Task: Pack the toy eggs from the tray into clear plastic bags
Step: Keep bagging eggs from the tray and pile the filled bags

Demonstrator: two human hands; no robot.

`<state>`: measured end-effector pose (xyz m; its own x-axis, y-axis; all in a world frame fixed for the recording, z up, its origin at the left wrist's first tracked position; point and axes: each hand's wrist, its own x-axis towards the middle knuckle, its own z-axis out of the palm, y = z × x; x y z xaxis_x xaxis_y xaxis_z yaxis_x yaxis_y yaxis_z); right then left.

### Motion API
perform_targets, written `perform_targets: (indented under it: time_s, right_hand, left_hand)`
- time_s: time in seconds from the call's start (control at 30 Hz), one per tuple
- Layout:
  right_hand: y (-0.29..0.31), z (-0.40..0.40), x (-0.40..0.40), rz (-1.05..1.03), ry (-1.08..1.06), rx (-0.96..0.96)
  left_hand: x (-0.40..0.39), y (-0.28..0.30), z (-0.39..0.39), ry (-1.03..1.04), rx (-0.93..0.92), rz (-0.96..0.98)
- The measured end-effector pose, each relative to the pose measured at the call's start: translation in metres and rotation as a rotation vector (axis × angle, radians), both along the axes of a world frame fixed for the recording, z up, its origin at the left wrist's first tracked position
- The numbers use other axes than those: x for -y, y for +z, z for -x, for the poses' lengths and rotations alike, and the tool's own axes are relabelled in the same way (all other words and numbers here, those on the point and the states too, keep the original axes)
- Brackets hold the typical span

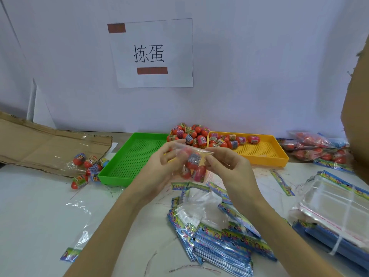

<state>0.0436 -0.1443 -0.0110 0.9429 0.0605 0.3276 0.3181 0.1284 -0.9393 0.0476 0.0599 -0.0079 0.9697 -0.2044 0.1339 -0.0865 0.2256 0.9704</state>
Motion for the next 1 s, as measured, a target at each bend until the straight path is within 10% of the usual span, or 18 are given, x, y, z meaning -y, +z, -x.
perform_targets:
  time_s: [0.17, 0.37, 0.53, 0.83, 1.0]
  right_hand:
    - [0.0, -0.008, 0.007, 0.032, -0.047, 0.0]
    - [-0.004, -0.018, 0.023, 0.77, -0.184, 0.646]
    - [-0.003, -0.02, 0.027, 0.699, -0.257, 0.756]
    - [0.005, -0.016, 0.024, 0.158, -0.118, 0.07]
    - [0.01, -0.013, 0.022, -0.148, -0.02, -0.192]
  left_hand:
    - [0.006, -0.007, 0.001, 0.03, 0.053, -0.113]
    - [0.006, -0.003, 0.003, 0.032, 0.008, -0.002]
    - [0.005, -0.003, 0.002, -0.012, 0.005, -0.056]
    - [-0.003, -0.008, 0.0, 0.028, 0.195, -0.388]
    - [-0.004, -0.005, 0.001, -0.042, 0.112, -0.268]
